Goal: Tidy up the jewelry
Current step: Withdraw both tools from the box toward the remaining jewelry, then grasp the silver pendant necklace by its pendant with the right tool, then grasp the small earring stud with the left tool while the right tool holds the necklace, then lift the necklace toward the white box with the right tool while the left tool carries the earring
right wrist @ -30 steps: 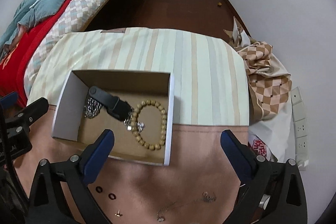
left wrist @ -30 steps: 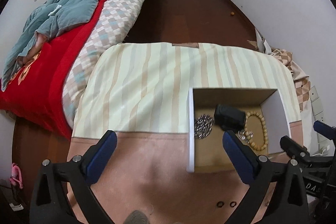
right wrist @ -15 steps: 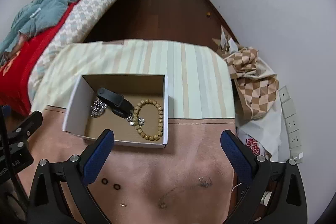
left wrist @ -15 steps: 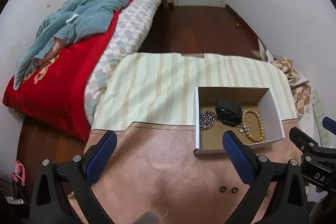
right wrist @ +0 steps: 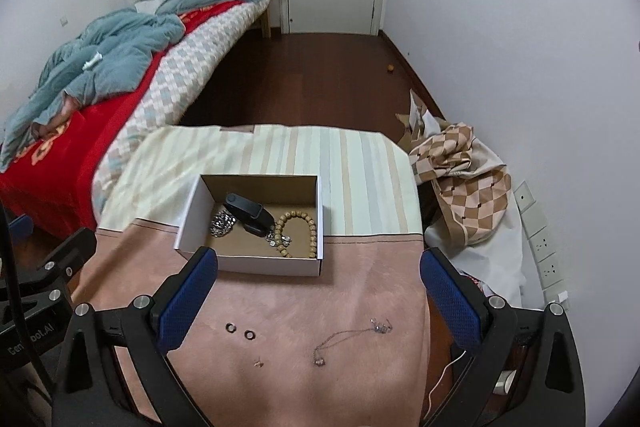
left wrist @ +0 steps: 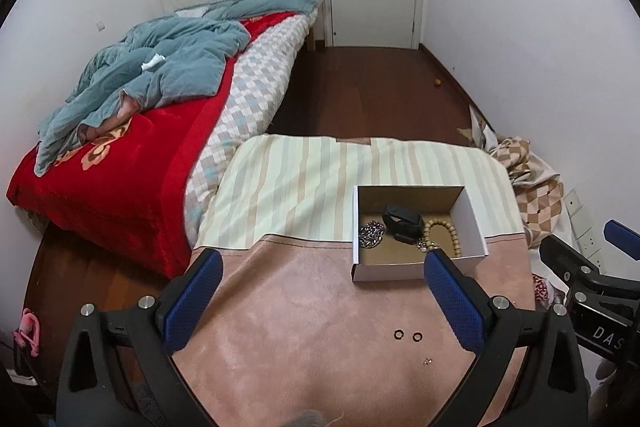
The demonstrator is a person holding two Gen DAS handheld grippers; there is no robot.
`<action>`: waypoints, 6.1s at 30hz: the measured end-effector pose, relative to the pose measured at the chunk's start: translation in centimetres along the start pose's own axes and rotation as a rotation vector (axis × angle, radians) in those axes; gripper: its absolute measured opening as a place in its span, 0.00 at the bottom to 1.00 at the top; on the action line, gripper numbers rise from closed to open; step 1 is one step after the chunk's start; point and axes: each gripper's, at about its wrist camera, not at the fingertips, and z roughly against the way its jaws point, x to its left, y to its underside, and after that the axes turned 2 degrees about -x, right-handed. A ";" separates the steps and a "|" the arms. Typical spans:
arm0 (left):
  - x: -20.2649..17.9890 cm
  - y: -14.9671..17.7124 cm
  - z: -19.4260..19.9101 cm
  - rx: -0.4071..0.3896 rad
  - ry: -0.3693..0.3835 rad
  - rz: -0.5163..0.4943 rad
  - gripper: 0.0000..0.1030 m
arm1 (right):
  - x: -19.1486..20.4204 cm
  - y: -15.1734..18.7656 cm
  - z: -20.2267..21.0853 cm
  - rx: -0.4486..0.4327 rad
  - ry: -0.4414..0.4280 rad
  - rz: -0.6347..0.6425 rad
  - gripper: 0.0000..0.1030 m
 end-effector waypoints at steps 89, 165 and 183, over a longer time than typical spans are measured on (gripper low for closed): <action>-11.8 15.4 -11.3 0.332 0.197 -0.179 0.02 | -6.9 18.3 -8.8 0.157 0.029 -0.144 0.13; -4.0 -2.7 -9.4 0.169 0.368 -0.011 0.06 | -3.8 -3.1 0.7 -0.193 -0.267 -0.098 0.08; -2.6 -3.0 -17.8 0.372 0.299 0.041 0.13 | -1.5 -5.7 -15.3 0.171 -0.332 -0.066 0.08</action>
